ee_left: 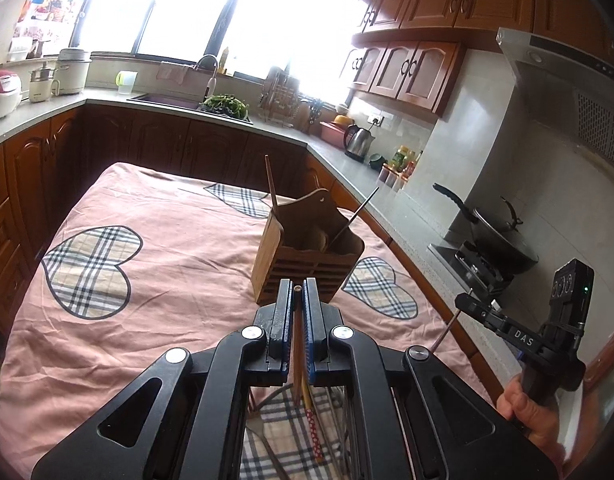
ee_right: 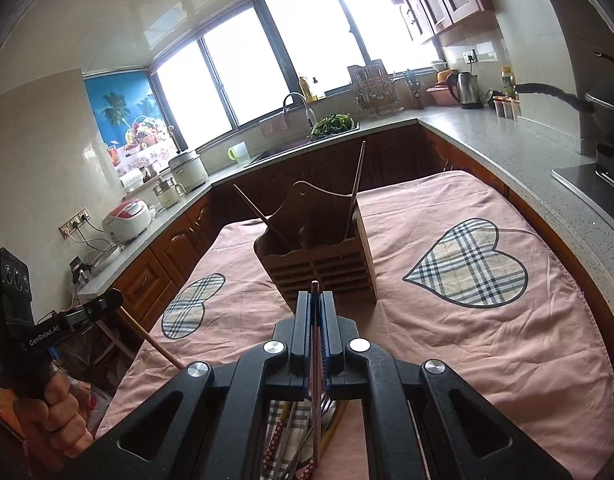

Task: Organize utensils
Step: 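Carry both held chopsticks to the wooden holder and insert them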

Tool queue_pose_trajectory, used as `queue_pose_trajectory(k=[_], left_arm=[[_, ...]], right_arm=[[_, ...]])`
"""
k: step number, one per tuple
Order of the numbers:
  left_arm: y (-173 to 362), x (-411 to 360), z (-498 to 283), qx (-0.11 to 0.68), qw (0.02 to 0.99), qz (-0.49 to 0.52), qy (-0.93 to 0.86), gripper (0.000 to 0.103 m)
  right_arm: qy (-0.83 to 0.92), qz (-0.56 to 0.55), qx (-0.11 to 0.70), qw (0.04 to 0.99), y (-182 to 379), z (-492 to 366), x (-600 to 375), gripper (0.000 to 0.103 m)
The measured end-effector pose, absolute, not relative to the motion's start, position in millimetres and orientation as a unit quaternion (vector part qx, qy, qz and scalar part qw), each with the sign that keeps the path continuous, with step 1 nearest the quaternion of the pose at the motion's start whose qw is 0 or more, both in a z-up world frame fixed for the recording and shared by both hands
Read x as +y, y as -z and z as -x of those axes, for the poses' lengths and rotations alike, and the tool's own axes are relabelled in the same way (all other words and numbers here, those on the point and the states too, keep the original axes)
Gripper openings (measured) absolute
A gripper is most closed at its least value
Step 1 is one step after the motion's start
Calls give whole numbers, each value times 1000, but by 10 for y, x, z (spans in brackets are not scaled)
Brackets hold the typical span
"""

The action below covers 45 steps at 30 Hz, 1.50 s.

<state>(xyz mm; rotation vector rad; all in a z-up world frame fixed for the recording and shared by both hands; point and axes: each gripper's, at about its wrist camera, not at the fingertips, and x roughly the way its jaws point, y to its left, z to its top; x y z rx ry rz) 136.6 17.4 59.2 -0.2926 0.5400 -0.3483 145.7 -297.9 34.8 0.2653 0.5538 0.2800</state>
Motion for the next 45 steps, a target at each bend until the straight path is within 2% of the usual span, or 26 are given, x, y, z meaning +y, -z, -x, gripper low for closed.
queue_pose_trajectory(k=[15,24,35,45], left_arm=[[-713,266,-1495,242,942,166,165,4],[-960,316,-1713,211,948,178,159,4],[-1371,298,-2285,148,960,189,143,4],[-1283,229,-2948,144,960,208,117,4]], right_arm=[[-120,-149,228,955,-550,-1578,-3112,4],[-115,-163,194,960,-733,-1822,-3175,4],[-107,-172,127,971,-1179,-2336,-3210,4],[-85,-183,107,974,-1159,-2943,-3274,4]])
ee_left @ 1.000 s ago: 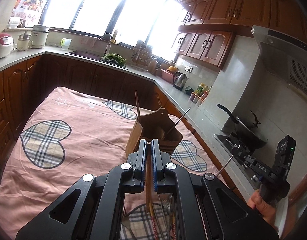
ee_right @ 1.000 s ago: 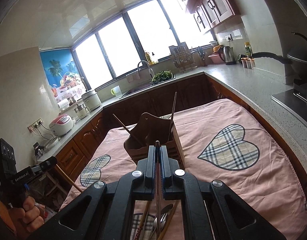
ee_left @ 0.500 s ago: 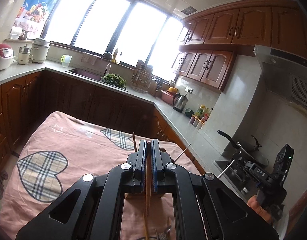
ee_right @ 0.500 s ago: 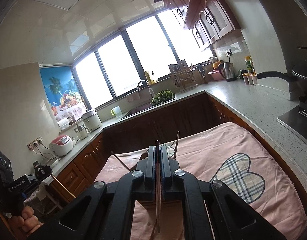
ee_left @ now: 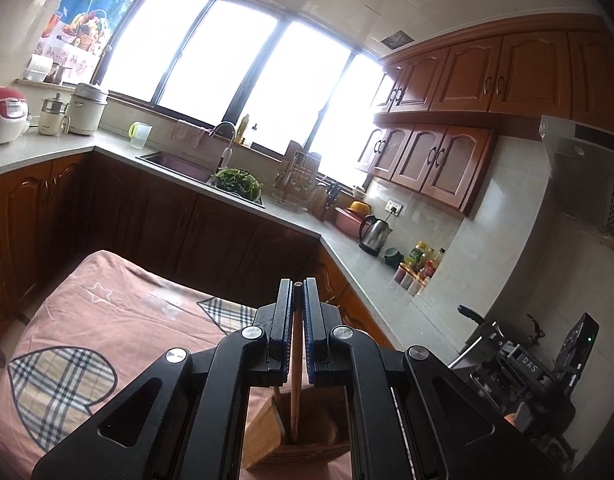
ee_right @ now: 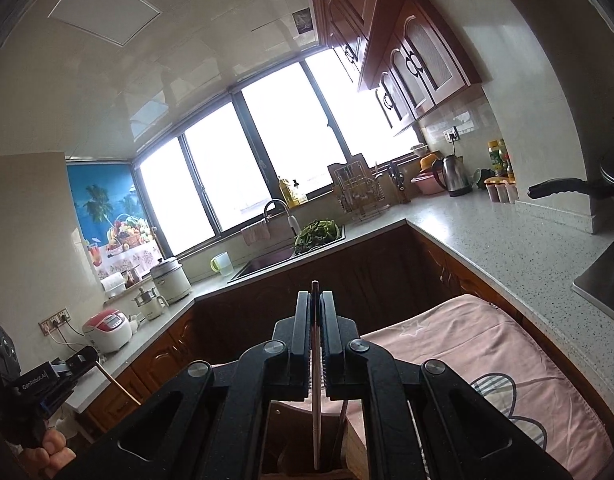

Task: Organize utensils
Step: 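Carry both held chopsticks to the wooden holder and insert them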

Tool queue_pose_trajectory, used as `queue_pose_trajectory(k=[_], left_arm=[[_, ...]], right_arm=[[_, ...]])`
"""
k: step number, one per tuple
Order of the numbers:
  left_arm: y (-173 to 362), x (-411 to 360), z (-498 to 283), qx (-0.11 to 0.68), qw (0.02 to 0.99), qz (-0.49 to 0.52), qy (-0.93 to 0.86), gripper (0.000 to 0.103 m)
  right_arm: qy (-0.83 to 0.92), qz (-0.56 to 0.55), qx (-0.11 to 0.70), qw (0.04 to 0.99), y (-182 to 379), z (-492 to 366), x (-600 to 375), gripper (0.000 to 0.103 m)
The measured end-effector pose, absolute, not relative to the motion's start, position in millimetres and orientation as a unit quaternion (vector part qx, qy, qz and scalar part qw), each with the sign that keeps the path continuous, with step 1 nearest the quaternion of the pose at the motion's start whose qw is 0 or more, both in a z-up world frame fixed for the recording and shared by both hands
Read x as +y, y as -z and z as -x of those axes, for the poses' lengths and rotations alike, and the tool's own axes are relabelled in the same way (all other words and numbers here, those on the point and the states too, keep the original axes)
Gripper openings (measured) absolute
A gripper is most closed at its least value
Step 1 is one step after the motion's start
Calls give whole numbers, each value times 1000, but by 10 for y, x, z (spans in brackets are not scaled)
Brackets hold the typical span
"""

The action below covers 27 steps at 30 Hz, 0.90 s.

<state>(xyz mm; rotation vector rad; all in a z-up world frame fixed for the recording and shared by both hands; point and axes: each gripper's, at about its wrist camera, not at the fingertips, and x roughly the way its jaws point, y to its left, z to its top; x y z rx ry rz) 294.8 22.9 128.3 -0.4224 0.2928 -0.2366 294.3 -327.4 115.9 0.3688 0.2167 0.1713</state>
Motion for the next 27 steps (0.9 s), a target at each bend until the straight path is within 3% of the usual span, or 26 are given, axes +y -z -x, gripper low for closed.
queue_pose_trajectory(k=[15,27], left_arm=[[-411,27,-3521,213,941,243,101,5],[-339,-254,-3620,244,945,191,109,5]], right_arm=[[-77,-204,178,960,-279,-3449,-3236,5],[-89,-158,206,962,-307,-3529,-3006,5]])
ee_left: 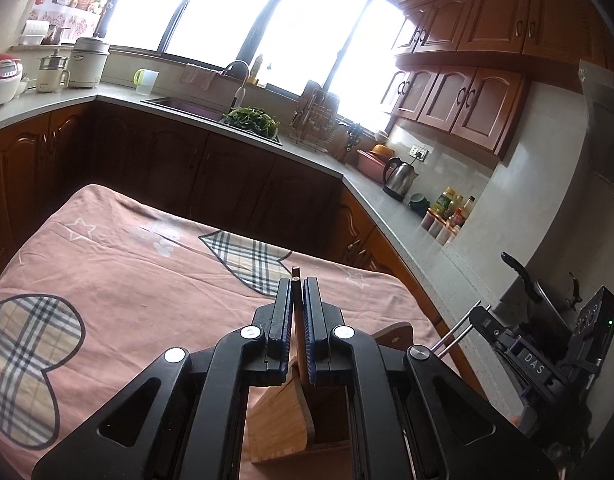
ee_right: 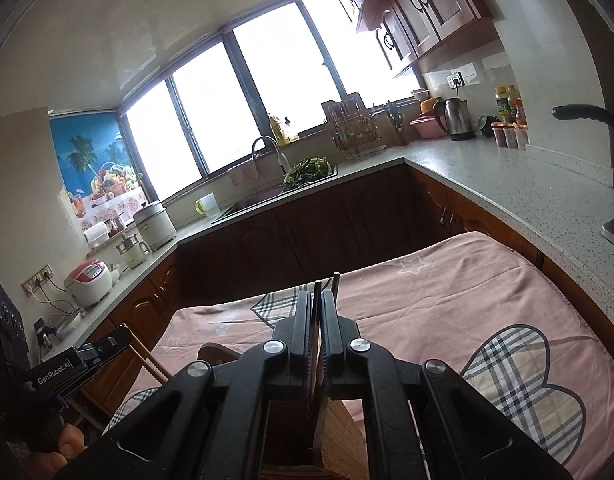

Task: Organize utensils
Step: 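Carry both held chopsticks to the wooden holder and insert them, then open both grippers to drop the chopsticks into the holder, then move both open grippers back to the remaining utensils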

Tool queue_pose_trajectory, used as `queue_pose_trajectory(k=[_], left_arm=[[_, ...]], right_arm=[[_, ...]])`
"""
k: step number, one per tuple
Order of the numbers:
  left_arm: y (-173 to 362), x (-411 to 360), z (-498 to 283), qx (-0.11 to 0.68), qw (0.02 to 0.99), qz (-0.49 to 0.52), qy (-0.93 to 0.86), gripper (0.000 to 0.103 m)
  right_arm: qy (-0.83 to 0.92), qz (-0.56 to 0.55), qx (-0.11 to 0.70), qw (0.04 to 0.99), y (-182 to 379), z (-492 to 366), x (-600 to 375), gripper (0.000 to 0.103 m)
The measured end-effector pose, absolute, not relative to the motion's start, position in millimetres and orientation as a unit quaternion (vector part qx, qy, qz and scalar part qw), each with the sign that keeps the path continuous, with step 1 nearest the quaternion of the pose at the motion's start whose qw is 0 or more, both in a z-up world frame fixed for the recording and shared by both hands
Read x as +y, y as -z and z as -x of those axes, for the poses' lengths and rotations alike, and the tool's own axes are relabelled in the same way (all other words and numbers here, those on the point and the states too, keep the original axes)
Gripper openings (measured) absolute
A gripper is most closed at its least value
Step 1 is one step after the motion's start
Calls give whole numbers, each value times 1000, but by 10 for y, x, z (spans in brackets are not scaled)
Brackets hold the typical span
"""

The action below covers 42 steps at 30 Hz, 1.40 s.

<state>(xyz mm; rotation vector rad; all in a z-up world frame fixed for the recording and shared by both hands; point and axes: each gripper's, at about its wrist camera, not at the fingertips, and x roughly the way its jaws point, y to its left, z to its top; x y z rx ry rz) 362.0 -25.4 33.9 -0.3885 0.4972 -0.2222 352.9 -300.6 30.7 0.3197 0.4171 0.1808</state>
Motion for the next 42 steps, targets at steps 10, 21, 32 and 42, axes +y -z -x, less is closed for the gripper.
queue_pose_trajectory(k=[10,21,32,42], left_arm=[[-340,-254,-3626,253,942,189,111,7],[-377,-145,-3477,252,943,194,98,81],[-352,39,-3032,270,938,197,88,93],[-475,101,-2474,265,940,191,95,93]], right_arm=[[-82,-171,219,957,-285,-3543,-3080,6],[-85,-196,215,953,-308,-3443,-3177,73],[-100,-225,203,948,-412,-3024,-3237,84],[-117,-228,193,947,-526,-2529,-3179,84]])
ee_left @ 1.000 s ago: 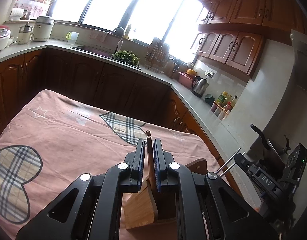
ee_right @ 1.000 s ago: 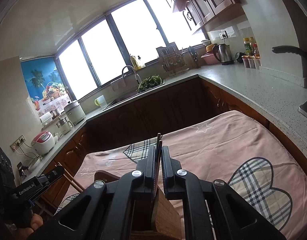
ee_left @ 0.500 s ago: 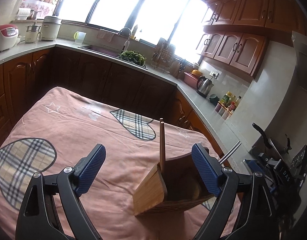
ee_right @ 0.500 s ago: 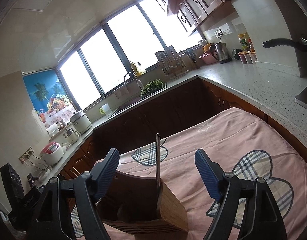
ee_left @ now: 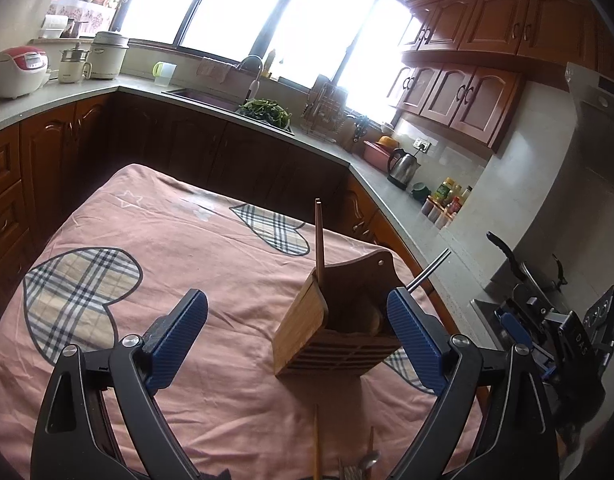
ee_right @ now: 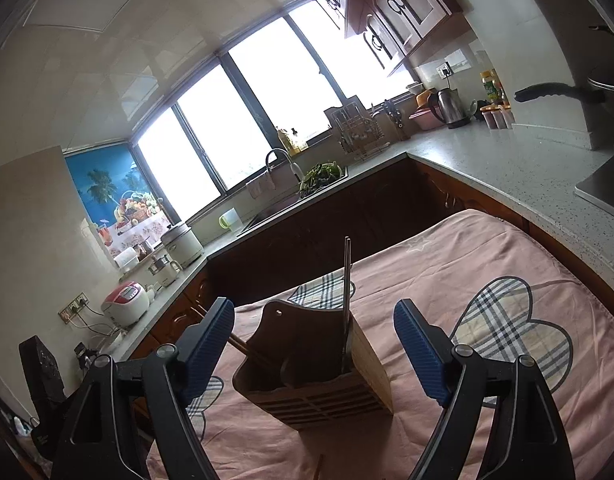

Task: Organize utensils
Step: 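Move both open grippers back to the remaining utensils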

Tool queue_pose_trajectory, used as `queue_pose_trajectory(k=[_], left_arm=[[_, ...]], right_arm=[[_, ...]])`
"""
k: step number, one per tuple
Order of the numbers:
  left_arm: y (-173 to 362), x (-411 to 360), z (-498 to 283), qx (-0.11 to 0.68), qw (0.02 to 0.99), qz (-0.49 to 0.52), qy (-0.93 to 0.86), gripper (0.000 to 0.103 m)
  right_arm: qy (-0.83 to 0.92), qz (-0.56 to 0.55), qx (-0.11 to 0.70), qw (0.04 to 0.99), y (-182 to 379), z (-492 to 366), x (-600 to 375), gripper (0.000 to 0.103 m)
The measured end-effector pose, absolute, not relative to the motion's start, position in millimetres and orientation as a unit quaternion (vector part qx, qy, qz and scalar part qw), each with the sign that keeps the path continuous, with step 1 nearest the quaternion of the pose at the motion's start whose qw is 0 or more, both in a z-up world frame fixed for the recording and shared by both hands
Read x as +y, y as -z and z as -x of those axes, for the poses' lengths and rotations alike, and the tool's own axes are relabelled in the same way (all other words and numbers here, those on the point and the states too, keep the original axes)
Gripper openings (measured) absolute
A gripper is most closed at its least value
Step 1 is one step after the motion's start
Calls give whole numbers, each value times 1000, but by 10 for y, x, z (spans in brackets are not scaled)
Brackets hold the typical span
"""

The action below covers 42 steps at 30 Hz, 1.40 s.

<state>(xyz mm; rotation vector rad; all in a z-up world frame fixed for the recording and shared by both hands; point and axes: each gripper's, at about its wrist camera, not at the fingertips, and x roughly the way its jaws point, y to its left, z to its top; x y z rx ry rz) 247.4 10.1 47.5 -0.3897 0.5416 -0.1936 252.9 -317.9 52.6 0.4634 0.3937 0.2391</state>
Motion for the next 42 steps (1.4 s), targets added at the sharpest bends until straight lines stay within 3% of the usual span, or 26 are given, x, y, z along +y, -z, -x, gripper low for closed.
queue_pose_trajectory(k=[15,42], left_arm=[[-404,270,-1814,271,938,198,85,94],[455,257,-1307,367,912,170,70,94]], right_arm=[[-132,-214,204,946,-458,-1818,-3091,84],[-122,-176,302,929,383,-1191,-3004,84]])
